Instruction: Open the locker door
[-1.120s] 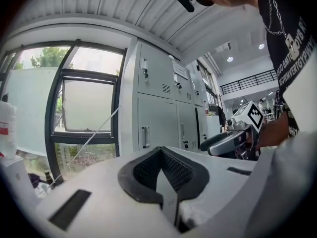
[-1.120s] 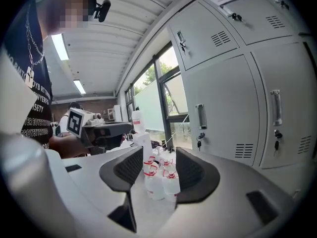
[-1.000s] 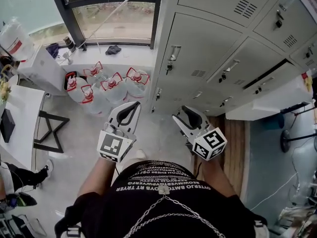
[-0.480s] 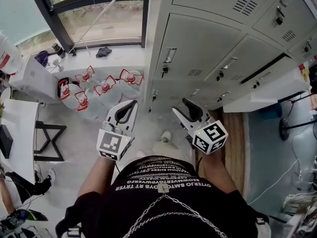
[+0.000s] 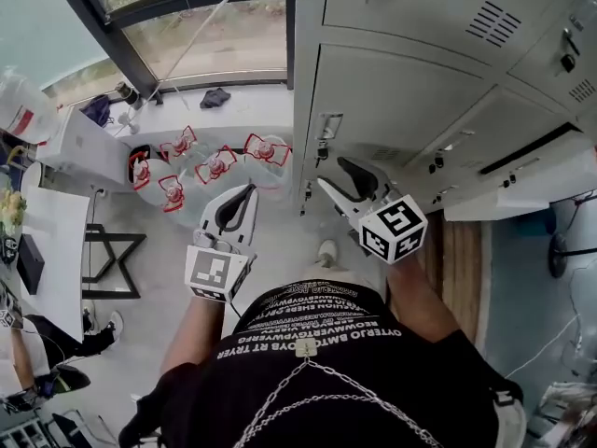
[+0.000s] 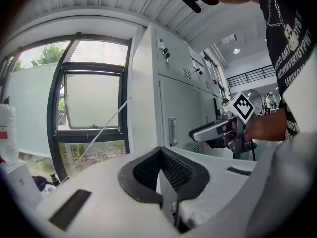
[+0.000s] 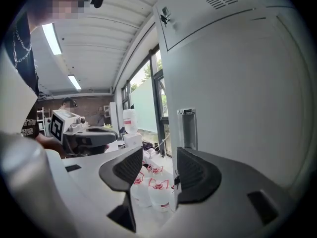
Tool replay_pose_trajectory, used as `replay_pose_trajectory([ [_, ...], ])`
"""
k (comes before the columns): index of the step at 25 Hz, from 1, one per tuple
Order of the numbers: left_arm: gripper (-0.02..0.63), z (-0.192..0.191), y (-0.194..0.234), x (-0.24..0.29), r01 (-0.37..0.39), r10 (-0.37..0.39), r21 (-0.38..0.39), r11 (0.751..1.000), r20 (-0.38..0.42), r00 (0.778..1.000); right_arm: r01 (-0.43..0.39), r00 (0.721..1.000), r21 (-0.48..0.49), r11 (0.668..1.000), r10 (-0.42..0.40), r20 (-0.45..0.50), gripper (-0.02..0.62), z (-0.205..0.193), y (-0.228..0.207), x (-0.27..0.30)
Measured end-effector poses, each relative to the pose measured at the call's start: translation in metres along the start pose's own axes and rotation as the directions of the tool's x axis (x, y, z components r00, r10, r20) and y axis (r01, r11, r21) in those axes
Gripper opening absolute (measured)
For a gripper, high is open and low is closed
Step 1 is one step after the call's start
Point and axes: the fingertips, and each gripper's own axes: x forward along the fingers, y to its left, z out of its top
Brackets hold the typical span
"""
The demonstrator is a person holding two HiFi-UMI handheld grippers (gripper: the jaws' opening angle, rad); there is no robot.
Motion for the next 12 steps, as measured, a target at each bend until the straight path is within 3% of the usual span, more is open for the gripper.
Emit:
replay_pose_trajectory([
  [8, 0.005, -0.006, 0.015, 0.016, -0.056, 0.055, -0.019, 0.998, -0.025, 0.998, -0.033, 0.999, 0.01, 0.999, 0.033, 0.012, 0.212, 0.023, -0.031, 0.045],
  [12, 0.005, -0.015, 0.021, 0.01, -0.078, 0.076, -0.038, 0.996, -0.048, 0.996, 0.025, 1.0, 0.03, 0.999, -0.025, 0.003, 0.212, 0.02, -0.039, 0.06],
])
